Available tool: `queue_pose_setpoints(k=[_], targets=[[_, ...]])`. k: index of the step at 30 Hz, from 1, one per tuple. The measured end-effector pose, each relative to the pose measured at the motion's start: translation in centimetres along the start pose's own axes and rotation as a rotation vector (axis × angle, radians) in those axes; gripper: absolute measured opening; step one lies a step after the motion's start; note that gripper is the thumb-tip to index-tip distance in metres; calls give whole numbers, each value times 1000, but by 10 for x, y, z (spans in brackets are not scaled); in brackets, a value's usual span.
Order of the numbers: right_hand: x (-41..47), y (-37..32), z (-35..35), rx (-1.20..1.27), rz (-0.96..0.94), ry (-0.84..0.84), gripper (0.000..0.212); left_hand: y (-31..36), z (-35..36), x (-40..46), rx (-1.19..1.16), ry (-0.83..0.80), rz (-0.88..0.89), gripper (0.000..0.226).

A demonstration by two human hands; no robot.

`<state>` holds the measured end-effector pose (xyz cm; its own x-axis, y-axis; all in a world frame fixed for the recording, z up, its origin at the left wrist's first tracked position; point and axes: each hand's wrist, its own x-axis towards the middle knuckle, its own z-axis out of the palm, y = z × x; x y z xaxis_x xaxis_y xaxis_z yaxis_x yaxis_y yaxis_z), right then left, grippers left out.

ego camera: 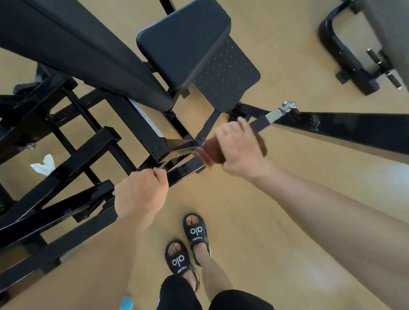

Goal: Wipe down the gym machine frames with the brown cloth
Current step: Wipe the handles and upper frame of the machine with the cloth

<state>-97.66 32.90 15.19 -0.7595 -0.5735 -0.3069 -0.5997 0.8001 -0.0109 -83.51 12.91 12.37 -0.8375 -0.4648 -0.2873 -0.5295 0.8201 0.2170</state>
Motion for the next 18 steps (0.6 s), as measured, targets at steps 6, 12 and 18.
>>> queue_pose_setpoints(k=[6, 12, 18], targets=[[-12, -98, 17, 83, -238, 124, 54, -7, -2, 2, 20, -54, 42, 38], [5, 24, 4, 77, -156, 127, 55, -3, -5, 1, -45, -44, 1, 63], [-3, -17, 5, -20, 48, 74, 59, 0, -4, 1, -24, -36, 7, 60]])
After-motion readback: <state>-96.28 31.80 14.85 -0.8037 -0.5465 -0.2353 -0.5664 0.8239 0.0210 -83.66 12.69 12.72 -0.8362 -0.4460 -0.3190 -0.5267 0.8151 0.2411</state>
